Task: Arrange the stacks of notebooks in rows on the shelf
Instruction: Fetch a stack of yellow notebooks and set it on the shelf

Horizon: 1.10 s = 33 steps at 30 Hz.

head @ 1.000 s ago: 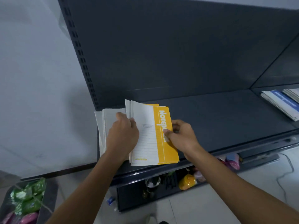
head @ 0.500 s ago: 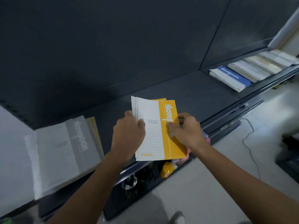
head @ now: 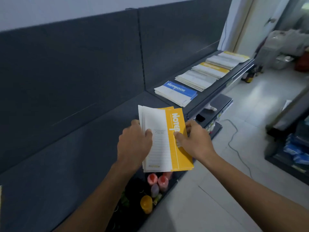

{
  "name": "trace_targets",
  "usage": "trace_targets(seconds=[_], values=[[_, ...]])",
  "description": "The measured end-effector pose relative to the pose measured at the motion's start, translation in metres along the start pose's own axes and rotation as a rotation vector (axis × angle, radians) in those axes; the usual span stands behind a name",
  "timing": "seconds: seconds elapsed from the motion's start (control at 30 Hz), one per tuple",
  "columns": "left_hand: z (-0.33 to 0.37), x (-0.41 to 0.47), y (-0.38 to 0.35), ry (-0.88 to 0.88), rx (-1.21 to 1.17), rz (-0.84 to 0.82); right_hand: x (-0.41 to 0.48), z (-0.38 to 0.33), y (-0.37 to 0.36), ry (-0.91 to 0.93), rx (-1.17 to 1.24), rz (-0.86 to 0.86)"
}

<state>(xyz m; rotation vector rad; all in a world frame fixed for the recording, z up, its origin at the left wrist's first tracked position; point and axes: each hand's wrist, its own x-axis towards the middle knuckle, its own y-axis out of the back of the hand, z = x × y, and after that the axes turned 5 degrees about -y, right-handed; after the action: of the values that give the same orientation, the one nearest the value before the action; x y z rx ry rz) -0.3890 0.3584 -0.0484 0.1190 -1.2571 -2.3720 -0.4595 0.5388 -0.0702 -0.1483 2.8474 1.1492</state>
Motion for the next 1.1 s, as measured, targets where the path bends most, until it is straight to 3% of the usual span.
trace_targets(seconds=[0.87, 1.1], values=[[0.249, 0.238, -0.211, -0.3, -0.08, -0.227, 0.263, 0.117, 0.195, -0.264, -0.052, 0.265], [0.3, 0.291, -0.259, -0.285, -0.153, -0.241, 0.329, 0.143, 0.232, -0.318, 0.013, 0.267]])
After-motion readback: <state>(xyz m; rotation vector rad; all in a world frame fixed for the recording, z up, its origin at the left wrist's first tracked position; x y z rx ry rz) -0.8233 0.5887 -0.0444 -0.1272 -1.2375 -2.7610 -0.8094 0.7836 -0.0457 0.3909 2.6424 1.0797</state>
